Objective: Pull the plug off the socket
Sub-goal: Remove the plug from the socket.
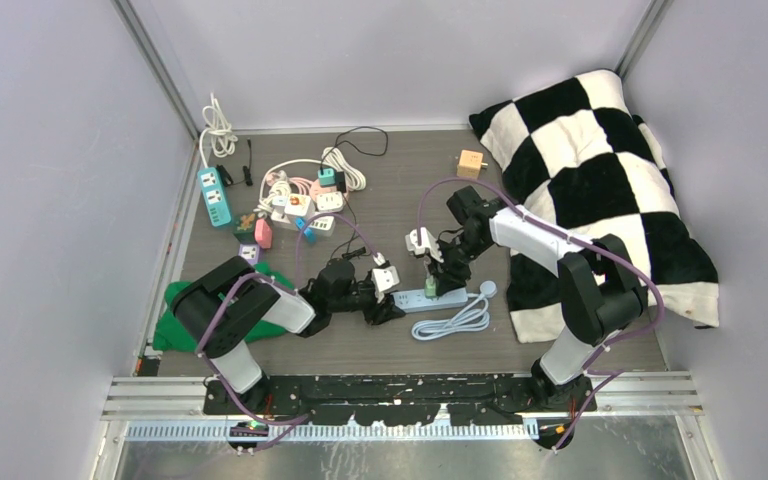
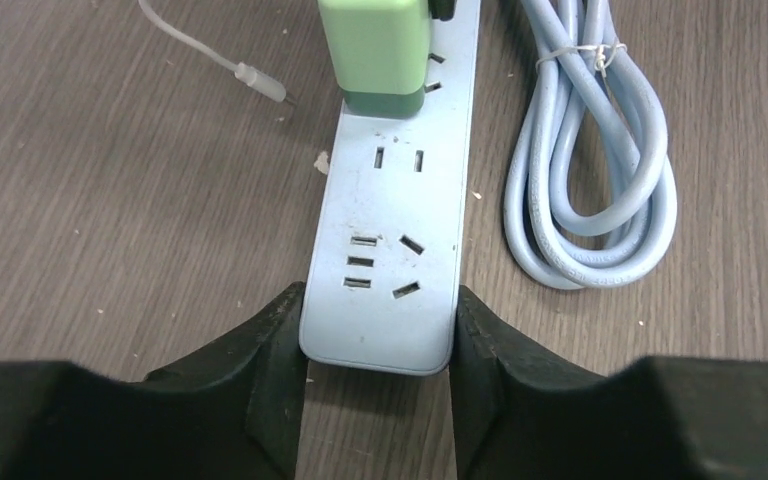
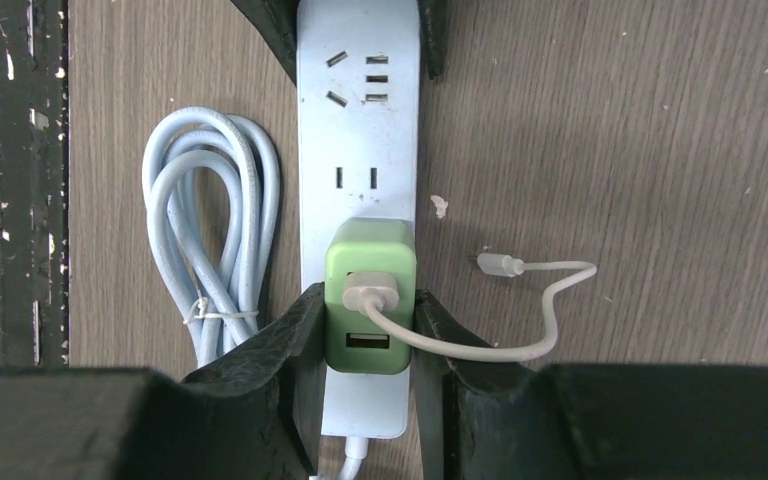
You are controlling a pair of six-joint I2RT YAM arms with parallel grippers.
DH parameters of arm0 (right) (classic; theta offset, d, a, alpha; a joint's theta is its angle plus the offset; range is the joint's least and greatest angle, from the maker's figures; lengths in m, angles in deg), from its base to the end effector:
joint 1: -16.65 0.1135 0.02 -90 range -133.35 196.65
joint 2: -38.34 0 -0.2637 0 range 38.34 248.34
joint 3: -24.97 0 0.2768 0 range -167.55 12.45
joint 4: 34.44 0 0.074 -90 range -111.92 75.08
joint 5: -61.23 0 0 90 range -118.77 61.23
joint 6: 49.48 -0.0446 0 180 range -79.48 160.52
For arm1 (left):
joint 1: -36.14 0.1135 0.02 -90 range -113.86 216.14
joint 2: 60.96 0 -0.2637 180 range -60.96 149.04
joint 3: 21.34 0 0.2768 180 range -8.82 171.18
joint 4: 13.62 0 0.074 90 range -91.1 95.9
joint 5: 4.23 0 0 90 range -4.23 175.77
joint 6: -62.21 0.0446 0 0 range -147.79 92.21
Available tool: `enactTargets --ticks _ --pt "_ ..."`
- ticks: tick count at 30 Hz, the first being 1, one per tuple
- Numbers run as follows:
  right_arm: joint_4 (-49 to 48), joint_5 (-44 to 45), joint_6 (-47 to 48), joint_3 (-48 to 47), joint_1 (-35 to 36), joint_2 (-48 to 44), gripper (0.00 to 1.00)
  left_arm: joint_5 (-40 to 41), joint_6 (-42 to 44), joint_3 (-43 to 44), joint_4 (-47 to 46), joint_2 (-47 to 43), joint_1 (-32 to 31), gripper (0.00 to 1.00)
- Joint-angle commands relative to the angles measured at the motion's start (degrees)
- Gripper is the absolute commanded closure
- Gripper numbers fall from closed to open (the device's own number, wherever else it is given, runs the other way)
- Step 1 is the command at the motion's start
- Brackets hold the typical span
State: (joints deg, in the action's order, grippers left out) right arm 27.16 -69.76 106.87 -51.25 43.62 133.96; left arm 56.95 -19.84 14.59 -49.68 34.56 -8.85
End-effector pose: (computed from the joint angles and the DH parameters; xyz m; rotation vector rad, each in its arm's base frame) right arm 0.2753 0.1729 0.1777 -1.9651 1.7481 0.8555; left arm 0.1893 -0.2196 0.0921 1.2016 1.6523 -0.9102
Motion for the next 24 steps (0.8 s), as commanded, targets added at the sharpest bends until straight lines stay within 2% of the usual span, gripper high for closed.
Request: enactTargets --ticks 1,4,7,11,13,19,24 --pt "-1.7 -0.9 -1.5 0.6 0.3 -0.6 0.99 -1.2 0.9 0.6 -4.1 0.9 -0.3 0.69" --pt "-1.5 -1.3 -1.6 1.1 0.7 -1.0 0.99 -0.8 0.7 0.5 -4.1 1.0 -0.3 0.90" --pt "0.5 -2.4 0.0 1.4 1.8 -1.4 0.99 -0.3 0.2 0.5 -3.9 0.7 -0.3 0.99" --pt "3.1 -1.6 3.3 2.6 4.9 -2.4 0.99 0.3 -0.9 1.9 0.8 0.2 -0.3 1.00" --pt "2.2 -0.8 1.9 3.0 5.6 -2.8 0.99 0.5 -0.8 1.4 -0.1 0.5 -0.3 1.00" --pt "-3.3 1.1 -7.3 0.0 0.5 -2.9 0.99 1.1 0.5 -0.6 -0.5 0.0 -0.3 1.00" --pt "-2.4 1.9 -7.6 0.1 -0.2 -3.5 0.99 1.6 -0.5 -0.7 0.2 -0.4 -0.3 1.00"
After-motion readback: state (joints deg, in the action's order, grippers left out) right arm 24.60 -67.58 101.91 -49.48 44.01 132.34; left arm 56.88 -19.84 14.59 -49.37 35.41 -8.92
